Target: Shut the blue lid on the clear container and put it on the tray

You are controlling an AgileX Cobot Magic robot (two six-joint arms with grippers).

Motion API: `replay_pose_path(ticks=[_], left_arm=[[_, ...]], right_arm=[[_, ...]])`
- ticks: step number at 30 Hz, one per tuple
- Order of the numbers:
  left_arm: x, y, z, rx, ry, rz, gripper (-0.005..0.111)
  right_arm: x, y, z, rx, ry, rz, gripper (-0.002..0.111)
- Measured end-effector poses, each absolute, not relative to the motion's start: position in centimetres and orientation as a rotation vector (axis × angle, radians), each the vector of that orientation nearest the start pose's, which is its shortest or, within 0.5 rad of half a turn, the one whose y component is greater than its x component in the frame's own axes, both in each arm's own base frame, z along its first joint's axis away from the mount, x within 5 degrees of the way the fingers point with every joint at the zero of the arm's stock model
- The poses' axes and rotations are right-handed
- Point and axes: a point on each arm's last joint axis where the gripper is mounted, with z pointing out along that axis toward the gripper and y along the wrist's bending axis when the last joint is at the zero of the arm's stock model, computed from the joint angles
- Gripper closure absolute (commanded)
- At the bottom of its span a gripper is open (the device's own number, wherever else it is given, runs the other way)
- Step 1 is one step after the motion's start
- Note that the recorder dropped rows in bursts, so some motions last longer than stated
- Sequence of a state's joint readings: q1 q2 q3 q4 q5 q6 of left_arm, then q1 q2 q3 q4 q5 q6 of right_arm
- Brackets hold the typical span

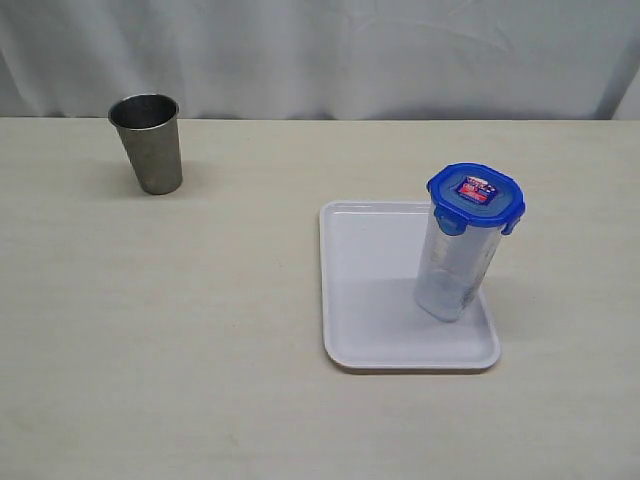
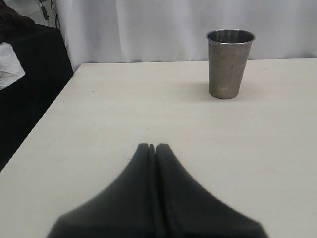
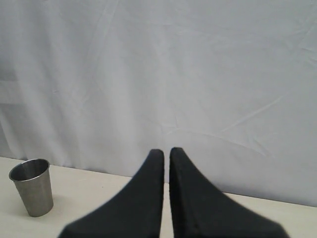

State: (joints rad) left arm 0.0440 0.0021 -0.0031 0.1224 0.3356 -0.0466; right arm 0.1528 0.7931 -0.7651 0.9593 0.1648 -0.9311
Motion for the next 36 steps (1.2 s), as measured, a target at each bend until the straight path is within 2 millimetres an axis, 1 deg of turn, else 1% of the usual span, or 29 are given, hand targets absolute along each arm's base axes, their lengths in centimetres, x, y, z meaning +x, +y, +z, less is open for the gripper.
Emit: replay_pose_path(ticks=[3,5,7,9,11,14,16,21,24,29,33,36], left_arm=[[5.3,0.6,18.4,-0.006,1.817,0.117,0.107],[5.3,0.6,18.4,-0.006,1.817,0.117,0.107],[5.3,0.6,18.4,-0.006,1.817,0.117,0.107],[5.3,0.6,18.4,-0.006,1.817,0.117,0.107],[5.3,0.6,18.4,-0.006,1.817,0.117,0.107],[5.3,0.6,18.4,-0.006,1.817,0.117,0.107],[5.3,0.6,18.4,-0.006,1.817,0.117,0.107],[5.3,0.6,18.4,-0.006,1.819,0.117,0.107],[5.3,0.6,18.4,-0.006,1.819,0.117,0.107],[5.3,0.6,18.4,-0.006,1.819,0.117,0.107],[5.3,0.6,18.4,-0.006,1.819,0.117,0.107],[5.3,0.6,18.4,-0.006,1.819,0.117,0.107]], right_arm=[[16.6,3.5,38.7,-0.188,1.572,0.204,0.104],[16.8,3.1,38.1,-0.149,1.562,0.163,0.104],[16.4,2.8,37.1,-0.127,1.567,0.141,0.104],[15.5,2.4,36.0,-0.092,1.567,0.140,0.104],[14.5,1.9,35.2,-0.016,1.541,0.153,0.104],[12.8,0.7,34.5,0.116,1.445,0.152,0.104],[11.4,0.2,34.0,0.148,1.358,0.143,0.104],[7.9,0.0,31.5,0.078,1.142,0.140,0.104],[6.2,-0.1,30.0,0.076,1.062,0.160,0.104],[5.0,-0.4,28.3,0.093,1.035,0.166,0.104],[4.6,0.1,27.5,0.041,1.081,0.164,0.104],[4.5,0.4,26.5,-0.004,1.116,0.153,0.104]])
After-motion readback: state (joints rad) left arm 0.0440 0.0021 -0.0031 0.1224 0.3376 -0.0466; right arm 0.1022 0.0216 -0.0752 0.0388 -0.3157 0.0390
